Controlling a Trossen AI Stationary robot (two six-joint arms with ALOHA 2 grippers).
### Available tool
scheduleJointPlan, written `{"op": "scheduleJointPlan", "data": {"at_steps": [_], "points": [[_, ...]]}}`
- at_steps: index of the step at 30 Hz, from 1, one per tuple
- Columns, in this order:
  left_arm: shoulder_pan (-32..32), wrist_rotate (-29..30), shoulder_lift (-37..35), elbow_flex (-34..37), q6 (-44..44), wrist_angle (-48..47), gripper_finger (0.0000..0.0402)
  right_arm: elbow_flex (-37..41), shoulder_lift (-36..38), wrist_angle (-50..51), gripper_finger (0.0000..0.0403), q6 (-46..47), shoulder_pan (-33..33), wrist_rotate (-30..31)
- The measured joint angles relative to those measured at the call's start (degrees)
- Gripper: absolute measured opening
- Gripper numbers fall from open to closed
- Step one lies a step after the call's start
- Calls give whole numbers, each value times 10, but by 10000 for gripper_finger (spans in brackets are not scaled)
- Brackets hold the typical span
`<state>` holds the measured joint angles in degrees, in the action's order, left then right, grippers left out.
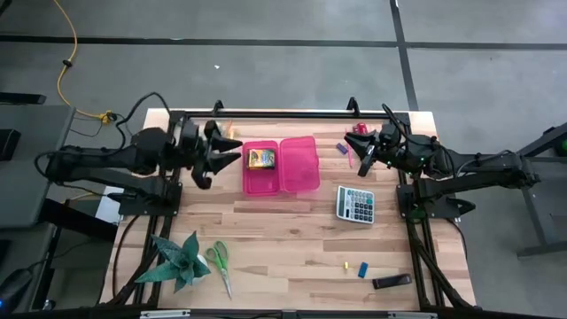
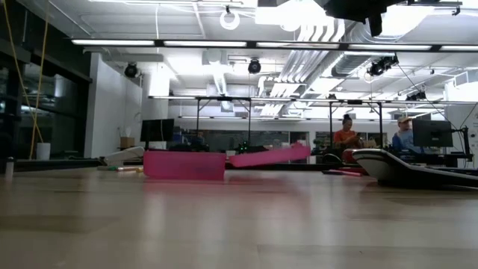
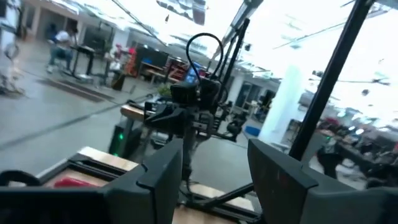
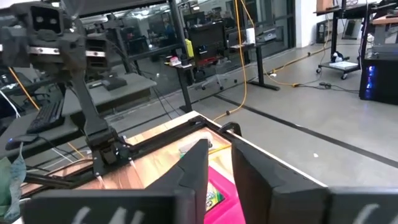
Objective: Pack school essentials
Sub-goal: Put the green scissors into the pink pencil box
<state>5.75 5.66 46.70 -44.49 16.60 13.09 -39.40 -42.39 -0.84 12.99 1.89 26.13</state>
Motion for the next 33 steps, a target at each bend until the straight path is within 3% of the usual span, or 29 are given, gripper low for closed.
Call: {"op": "scheduleJointPlan", "data": {"at_steps": [5,10,13,18,23,29,33], "points": [[-29,58,0,0,-48,-1,164,0,0,-3,85,0,0,0],[-28,59,14,0,-48,0,163,0,0,-3,87,0,0,0],[-28,23,30,-1,-47,-7,163,0,0,-3,87,0,0,0],[-33,-111,111,-71,-30,-218,163,0,0,-2,87,0,0,0],[-73,-205,235,-154,-114,-448,163,0,0,12,87,0,0,0],[-130,-232,366,-186,-270,-626,164,0,0,19,87,-1,0,1],[-164,-229,435,-177,-320,-663,163,0,0,20,87,-3,0,2]]}}
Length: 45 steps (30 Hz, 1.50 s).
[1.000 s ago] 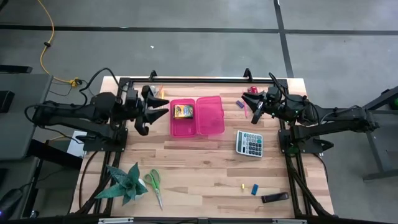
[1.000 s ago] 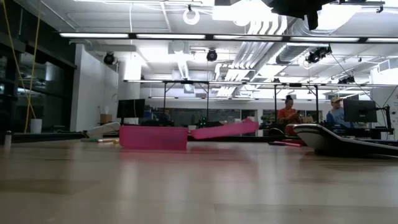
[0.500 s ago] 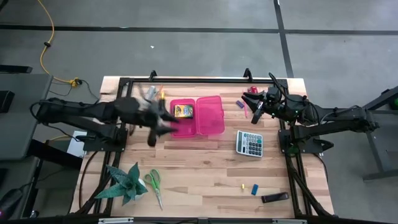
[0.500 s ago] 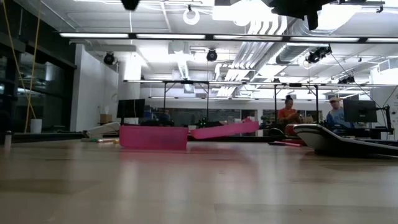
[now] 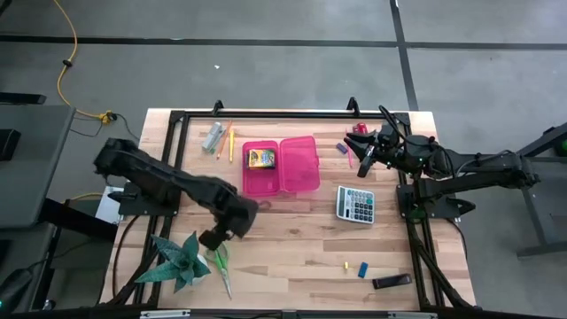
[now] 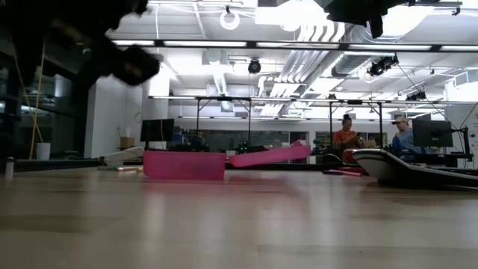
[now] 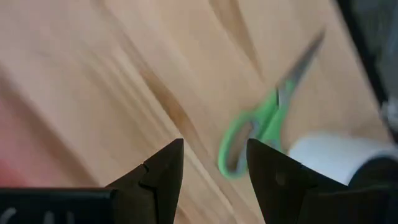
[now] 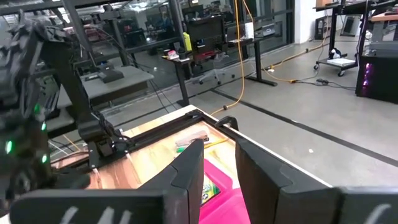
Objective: Pack school essentials
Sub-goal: Put the green scissors into the pink pencil box
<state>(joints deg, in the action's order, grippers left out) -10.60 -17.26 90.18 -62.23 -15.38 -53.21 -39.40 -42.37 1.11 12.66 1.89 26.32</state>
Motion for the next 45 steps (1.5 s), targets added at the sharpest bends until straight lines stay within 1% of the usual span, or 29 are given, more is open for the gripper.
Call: {"op": "scheduleJointPlan", "data": {"at_steps": [7,10,13,18,20,22,27,29,31,36,40,42,45], "points": [[-47,3,96,13,-28,13,161,0,0,1,87,-12,0,0],[-62,25,127,13,-33,24,161,0,0,2,87,-12,0,0],[-69,44,147,12,-32,37,161,0,0,2,87,-12,0,0],[-70,55,156,11,-40,41,154,0,0,4,87,-12,0,0],[-70,59,157,11,-48,42,141,0,0,4,87,-12,0,0],[-70,64,157,11,-53,44,116,0,0,4,87,-12,0,0],[-70,84,158,12,-49,50,24,0,0,4,87,-12,0,0],[-70,88,158,12,-43,51,12,0,0,4,87,-12,0,0],[-66,89,155,12,-44,51,16,0,0,4,87,-12,0,0],[-40,96,127,15,-39,57,6,0,0,4,87,-12,0,0],[6,97,48,14,-20,45,4,0,0,4,87,-12,0,0],[36,94,-4,12,-6,43,3,0,0,4,87,-12,0,0],[97,102,-92,2,22,80,2,0,0,5,87,-12,0,-2]]}}
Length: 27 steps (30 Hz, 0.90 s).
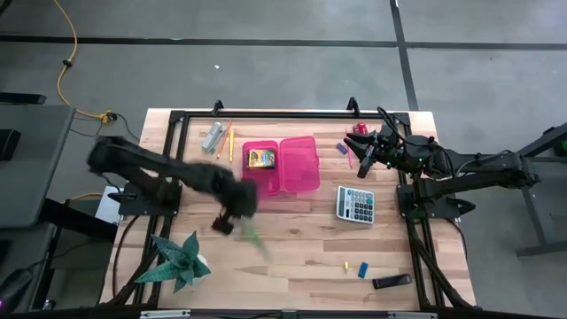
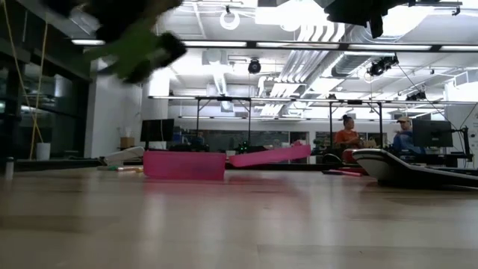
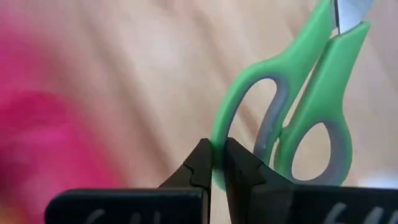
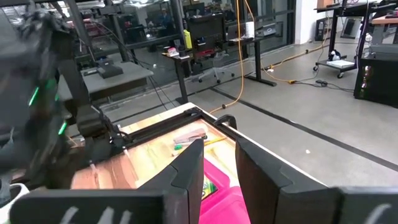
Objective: Pack school essentials
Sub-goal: Put the green scissors into the pink pencil box
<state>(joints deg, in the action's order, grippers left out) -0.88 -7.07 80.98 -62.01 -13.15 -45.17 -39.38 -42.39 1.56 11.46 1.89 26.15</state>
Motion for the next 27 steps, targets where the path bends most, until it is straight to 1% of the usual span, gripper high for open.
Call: {"op": "scheduleJointPlan", "data": {"at_steps": [2,4,6,8,11,13,16,19,22,27], "points": [[44,10,-56,-1,34,58,2,0,0,0,87,1,0,0],[89,15,-110,3,76,132,2,0,0,0,87,3,0,0],[128,33,-154,15,114,211,2,0,-1,0,87,8,0,0],[161,71,-188,38,144,274,1,0,0,0,87,18,0,-1],[186,146,-222,89,194,364,1,0,0,0,87,32,0,0],[191,188,-235,128,232,392,1,0,0,-1,87,36,0,0],[188,236,-236,179,289,424,1,0,0,-1,87,35,0,0],[179,282,-231,206,342,450,1,0,0,-1,87,35,0,0],[166,288,-230,219,344,458,0,0,0,-1,87,35,0,0],[154,289,-231,219,340,463,0,0,0,-1,87,22,0,0]]}}
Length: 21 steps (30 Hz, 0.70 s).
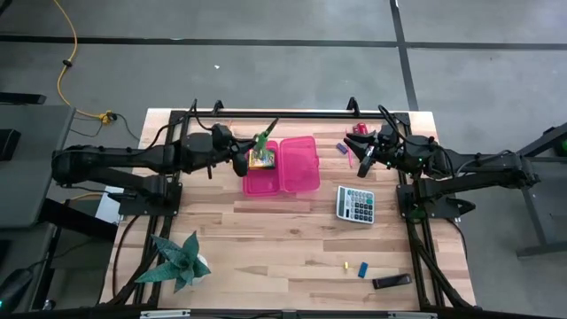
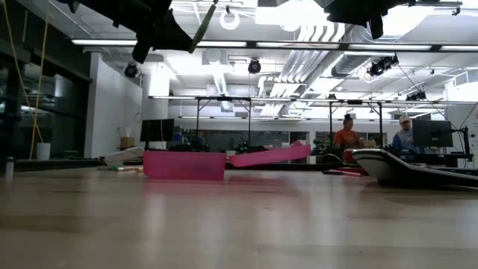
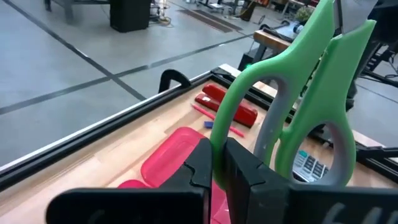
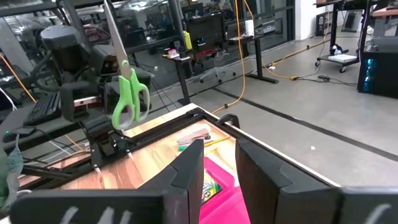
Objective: Pack school essentials
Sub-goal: Put the green scissors into the pink pencil box
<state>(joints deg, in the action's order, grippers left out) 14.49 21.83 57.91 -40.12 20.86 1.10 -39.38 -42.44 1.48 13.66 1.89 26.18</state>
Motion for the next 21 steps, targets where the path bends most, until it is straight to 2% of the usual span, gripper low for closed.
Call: {"op": "scheduleJointPlan", "data": {"at_steps": [5,10,13,17,21], "points": [[0,13,2,0,28,-22,0,0,0,0,87,-2,0,1],[1,13,37,0,109,-150,0,0,0,0,87,-2,0,2],[5,-7,80,0,154,-209,0,0,0,0,87,-2,0,3],[10,-72,162,0,197,-215,0,0,0,0,87,-2,0,4],[9,-86,238,0,253,-230,0,0,0,0,87,-2,0,4]]}}
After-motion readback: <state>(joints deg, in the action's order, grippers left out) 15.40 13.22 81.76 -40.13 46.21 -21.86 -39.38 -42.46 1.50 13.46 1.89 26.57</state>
